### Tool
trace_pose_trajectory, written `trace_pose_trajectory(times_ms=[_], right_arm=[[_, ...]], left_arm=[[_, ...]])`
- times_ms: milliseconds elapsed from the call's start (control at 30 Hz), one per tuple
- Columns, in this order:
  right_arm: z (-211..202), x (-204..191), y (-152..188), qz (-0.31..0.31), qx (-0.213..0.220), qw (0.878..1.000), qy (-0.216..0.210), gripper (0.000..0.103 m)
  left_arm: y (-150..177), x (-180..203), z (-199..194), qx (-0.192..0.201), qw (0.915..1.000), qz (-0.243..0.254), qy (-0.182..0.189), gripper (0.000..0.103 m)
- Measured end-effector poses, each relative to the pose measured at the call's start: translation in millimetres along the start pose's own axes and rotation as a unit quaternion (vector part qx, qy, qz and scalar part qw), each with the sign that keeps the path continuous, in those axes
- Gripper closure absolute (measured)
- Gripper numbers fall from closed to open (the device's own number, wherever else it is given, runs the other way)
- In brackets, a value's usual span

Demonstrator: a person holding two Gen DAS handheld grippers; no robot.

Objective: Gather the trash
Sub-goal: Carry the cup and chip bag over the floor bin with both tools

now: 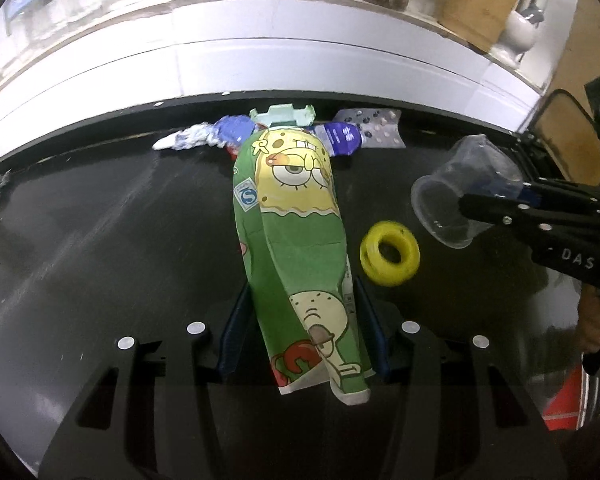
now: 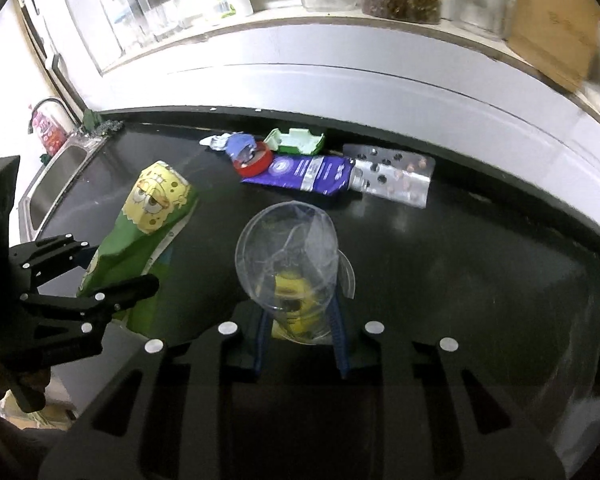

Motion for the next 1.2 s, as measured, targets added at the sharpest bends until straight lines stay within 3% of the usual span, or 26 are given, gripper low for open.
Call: trace_pose_trajectory(times_ms=[367, 733, 1000, 1200], right_arm=[[-25, -39, 68, 0.030, 0.010, 0.999, 0.015, 0.077], [-35, -92, 71, 0.002, 0.027, 1.000, 0.013, 0.077], [-27, -204, 43, -0.090, 0.033, 0.995, -0.029, 0.077], [-15, -330, 32, -0.189, 0.022, 0.978, -0.083, 0.077]], left_arm=[[64, -6, -35, 0.002, 0.9997, 0.024, -0.001, 0.053], [94, -42, -74, 0.031, 0.9994, 0.002, -0.016, 0.053], [149, -123, -123, 0.057, 0.9932, -0.076, -0.068, 0.053], [221, -196, -156, 0.057, 0.9775, -0.164, -0.119, 0.053]])
Point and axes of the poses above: each gripper's, at about its wrist camera, not at the fingertips, and z roughly the way its jaws point, x to its right, y to its underside, the point moved 4 cm from there along z, roughly the way its jaws point, and after that the axes turned 13 degrees about -x, right-handed, at the moved point
